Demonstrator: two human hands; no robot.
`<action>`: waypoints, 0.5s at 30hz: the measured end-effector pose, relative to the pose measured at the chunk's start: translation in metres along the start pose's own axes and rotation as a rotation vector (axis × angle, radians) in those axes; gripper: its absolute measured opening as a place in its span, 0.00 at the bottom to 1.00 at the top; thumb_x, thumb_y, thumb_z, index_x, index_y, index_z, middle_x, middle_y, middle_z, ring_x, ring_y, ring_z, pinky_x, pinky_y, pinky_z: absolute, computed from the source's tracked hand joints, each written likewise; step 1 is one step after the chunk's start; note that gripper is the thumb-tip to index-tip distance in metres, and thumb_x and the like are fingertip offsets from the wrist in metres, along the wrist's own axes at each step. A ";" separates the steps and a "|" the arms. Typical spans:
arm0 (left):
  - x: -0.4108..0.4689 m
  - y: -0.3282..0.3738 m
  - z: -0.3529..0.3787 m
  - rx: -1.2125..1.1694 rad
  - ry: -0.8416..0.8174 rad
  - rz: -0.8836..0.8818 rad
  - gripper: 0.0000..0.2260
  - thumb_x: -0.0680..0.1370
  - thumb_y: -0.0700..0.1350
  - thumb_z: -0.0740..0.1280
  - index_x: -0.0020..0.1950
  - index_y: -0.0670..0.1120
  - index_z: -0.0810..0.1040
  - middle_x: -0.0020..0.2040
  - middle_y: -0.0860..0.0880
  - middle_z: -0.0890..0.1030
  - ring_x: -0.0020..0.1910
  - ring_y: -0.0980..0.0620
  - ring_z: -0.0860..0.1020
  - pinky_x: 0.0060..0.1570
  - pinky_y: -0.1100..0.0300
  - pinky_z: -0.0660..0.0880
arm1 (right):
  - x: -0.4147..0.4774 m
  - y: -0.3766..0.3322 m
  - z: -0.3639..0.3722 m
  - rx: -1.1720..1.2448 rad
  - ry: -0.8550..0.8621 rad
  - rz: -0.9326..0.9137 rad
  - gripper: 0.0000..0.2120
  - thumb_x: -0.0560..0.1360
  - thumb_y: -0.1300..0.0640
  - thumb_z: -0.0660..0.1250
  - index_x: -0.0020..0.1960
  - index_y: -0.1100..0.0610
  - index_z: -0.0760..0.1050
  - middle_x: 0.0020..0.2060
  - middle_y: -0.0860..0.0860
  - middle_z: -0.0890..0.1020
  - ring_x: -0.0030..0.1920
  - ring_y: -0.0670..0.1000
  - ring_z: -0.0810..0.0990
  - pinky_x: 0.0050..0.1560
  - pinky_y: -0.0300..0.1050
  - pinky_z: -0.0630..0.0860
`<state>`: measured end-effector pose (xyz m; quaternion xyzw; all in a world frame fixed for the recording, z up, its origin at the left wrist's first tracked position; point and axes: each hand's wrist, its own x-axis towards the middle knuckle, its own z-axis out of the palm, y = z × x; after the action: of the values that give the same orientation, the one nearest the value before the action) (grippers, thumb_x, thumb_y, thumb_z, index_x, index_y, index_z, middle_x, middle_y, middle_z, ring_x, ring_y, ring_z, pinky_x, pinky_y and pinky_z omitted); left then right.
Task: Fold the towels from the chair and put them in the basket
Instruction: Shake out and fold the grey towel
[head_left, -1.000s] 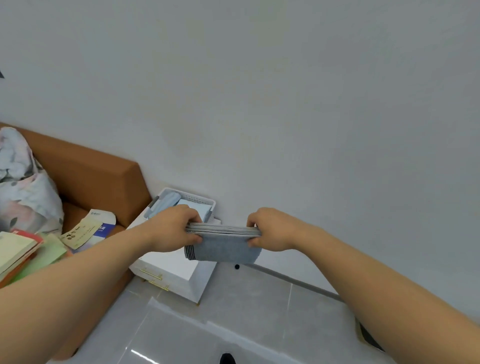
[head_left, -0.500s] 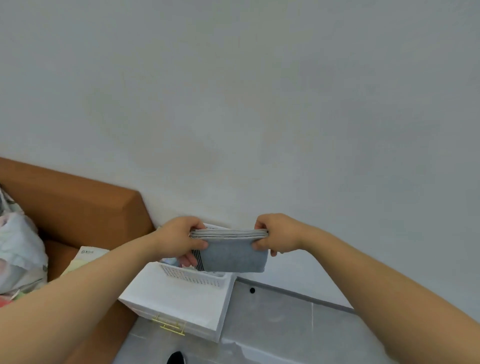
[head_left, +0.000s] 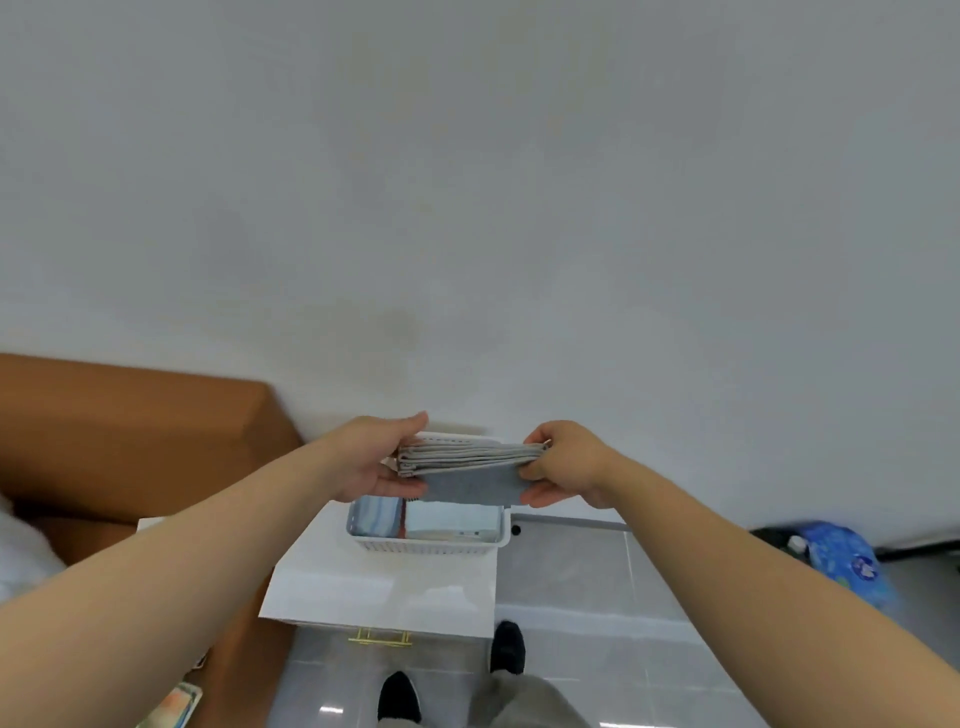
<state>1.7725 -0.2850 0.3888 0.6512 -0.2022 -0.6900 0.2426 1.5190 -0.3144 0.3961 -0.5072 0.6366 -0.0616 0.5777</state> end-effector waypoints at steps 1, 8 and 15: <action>0.008 -0.001 -0.001 -0.028 0.038 -0.038 0.16 0.80 0.51 0.69 0.59 0.39 0.77 0.55 0.41 0.79 0.48 0.37 0.84 0.41 0.46 0.84 | 0.005 0.002 0.002 0.009 -0.013 0.038 0.10 0.75 0.70 0.67 0.55 0.62 0.74 0.46 0.64 0.82 0.44 0.65 0.86 0.49 0.59 0.84; 0.064 -0.017 0.003 0.181 0.119 -0.311 0.04 0.82 0.39 0.63 0.52 0.37 0.73 0.46 0.39 0.81 0.30 0.42 0.83 0.30 0.52 0.81 | 0.051 0.018 0.009 0.029 -0.154 0.222 0.11 0.76 0.69 0.67 0.57 0.63 0.75 0.51 0.63 0.81 0.42 0.62 0.86 0.42 0.52 0.85; 0.128 -0.026 0.005 0.251 0.310 0.071 0.10 0.80 0.35 0.63 0.48 0.46 0.82 0.50 0.45 0.80 0.49 0.44 0.80 0.35 0.53 0.83 | 0.107 0.042 0.028 -0.053 -0.011 0.034 0.13 0.68 0.67 0.66 0.50 0.56 0.78 0.47 0.57 0.82 0.45 0.54 0.82 0.54 0.53 0.83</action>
<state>1.7616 -0.3411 0.2710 0.7673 -0.2696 -0.5419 0.2120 1.5368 -0.3565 0.2866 -0.5119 0.6432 -0.0321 0.5684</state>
